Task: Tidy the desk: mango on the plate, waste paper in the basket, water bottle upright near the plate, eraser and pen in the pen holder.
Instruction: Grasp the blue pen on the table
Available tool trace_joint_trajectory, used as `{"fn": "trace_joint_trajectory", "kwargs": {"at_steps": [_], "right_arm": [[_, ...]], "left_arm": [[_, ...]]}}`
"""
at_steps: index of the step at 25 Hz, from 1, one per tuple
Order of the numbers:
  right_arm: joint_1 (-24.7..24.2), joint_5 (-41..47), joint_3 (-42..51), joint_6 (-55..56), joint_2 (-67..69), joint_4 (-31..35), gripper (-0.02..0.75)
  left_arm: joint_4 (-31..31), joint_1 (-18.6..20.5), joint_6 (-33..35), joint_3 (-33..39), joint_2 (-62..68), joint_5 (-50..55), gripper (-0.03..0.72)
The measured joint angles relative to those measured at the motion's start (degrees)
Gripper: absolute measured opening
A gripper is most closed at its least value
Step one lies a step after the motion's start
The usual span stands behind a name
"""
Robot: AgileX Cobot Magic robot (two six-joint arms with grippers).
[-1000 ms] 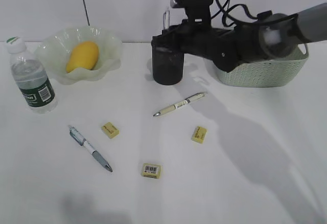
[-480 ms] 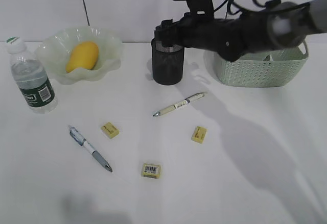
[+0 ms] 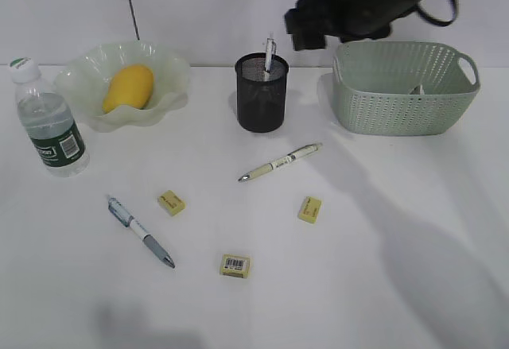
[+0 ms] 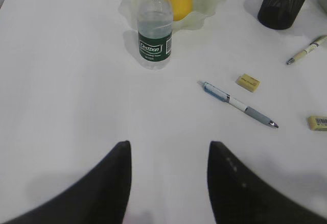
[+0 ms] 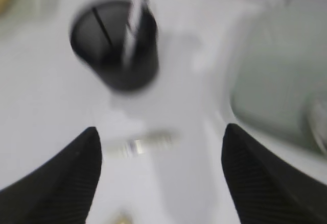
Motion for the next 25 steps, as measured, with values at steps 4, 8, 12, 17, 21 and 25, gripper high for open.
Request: {"fn": "trace_joint_trajectory", "kwargs": {"at_steps": [4, 8, 12, 17, 21, 25], "right_arm": [[0.0, 14.9, 0.0, -3.7, -4.5, 1.4, 0.577], [0.0, 25.5, 0.0, -9.2, -7.4, 5.0, 0.577], [0.0, 33.5, 0.0, -12.1, -9.5, 6.8, 0.57], [0.0, 37.8, 1.8, -13.1, -13.2, 7.4, 0.557], [0.0, 37.8, 7.1, -13.2, -18.8, 7.5, 0.552], [0.0, 37.7, 13.1, -13.3, -24.8, 7.5, 0.552]], "left_arm": [[0.0, 0.0, 0.0, 0.0, 0.0, 0.0, 0.372], [0.0, 0.0, 0.0, 0.0, 0.0, 0.0, 0.372], [0.0, 0.0, 0.0, 0.0, 0.0, 0.0, 0.372], [0.0, 0.0, 0.0, 0.0, 0.0, 0.0, 0.372], [0.0, 0.0, 0.0, 0.0, 0.2, 0.0, 0.372], [-0.3, 0.0, 0.0, -0.7, 3.3, -0.5, 0.382]]}}
